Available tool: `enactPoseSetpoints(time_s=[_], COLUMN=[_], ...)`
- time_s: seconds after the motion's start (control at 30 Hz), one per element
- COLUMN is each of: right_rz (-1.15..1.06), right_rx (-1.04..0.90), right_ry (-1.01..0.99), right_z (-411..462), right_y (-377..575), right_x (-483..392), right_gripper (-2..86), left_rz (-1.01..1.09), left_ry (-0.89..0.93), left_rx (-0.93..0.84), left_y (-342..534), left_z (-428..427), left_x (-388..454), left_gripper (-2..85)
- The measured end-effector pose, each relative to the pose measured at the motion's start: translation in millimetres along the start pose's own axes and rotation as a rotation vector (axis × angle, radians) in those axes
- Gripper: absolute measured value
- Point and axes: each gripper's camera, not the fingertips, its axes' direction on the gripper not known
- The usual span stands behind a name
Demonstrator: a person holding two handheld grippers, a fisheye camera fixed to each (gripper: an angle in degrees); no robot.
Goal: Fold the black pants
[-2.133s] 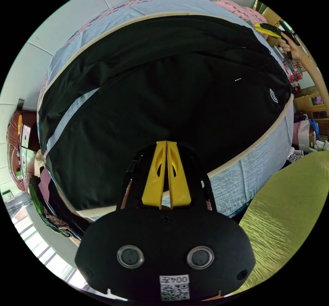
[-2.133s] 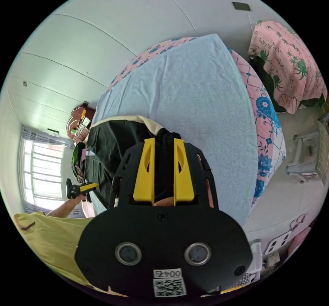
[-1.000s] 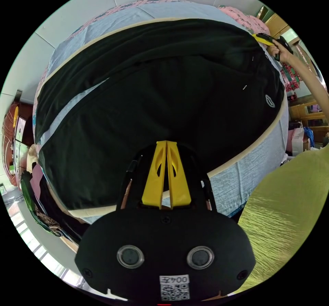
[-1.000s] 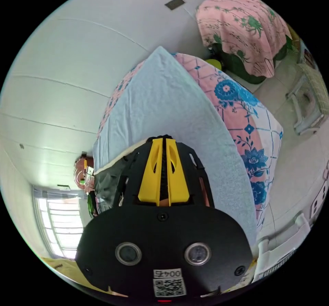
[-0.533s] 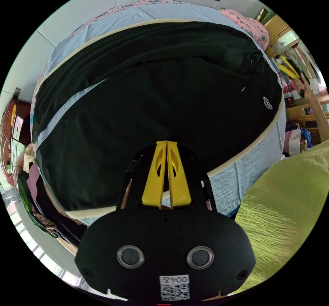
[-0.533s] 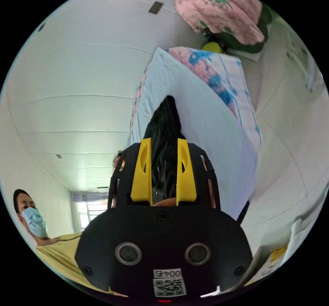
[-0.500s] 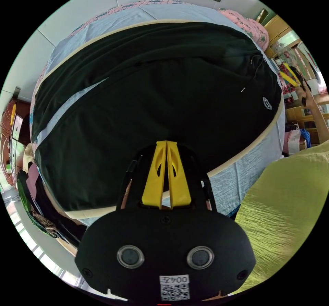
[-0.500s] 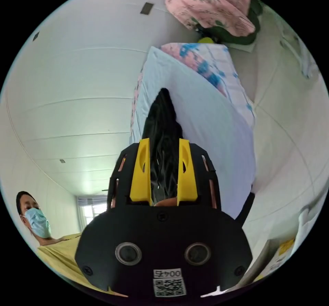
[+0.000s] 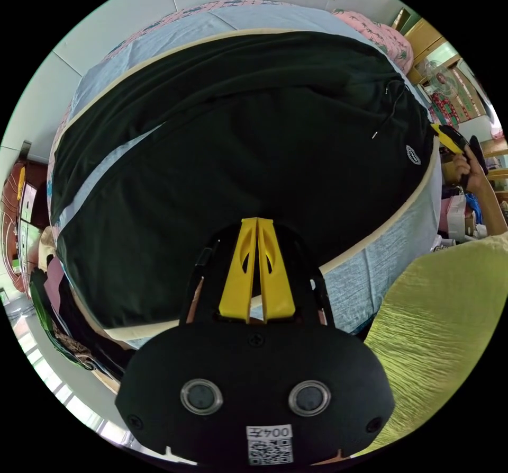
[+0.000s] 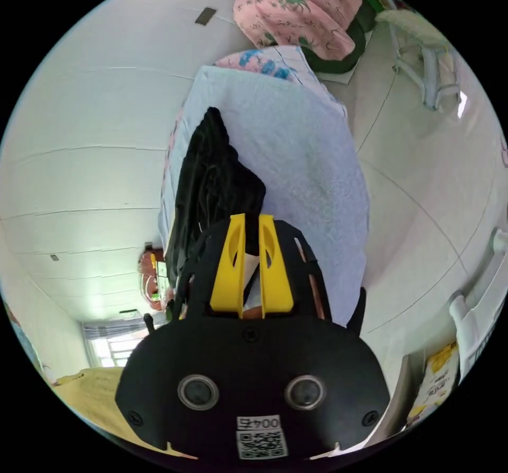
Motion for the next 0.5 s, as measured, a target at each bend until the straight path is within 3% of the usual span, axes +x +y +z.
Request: enactPoseSetpoints(time_s=[0.1, 0.33, 0.5], right_rz=[-0.087, -0.112, -0.418], right_rx=[0.091, 0.093, 0.13], right_ry=[0.079, 0.22, 0.468], right_z=[-4.2, 43.5, 63.9], right_y=[14.1, 30.8, 59.4], right_x=[-16.3, 3.4, -53.2], right_gripper=[4.8, 6.5, 6.2], left_rz=[-0.014, -0.047, -0.12], left_ry=[0.008, 0.024, 0.111], left_rx=[0.017, 0.063, 0.129], left_y=[8.5, 29.8, 53.3], left_z=[-4.2, -13.2, -18.1], left_x=[-9.2, -31.6, -63.4], left_gripper=[0.0, 0.2, 1.0])
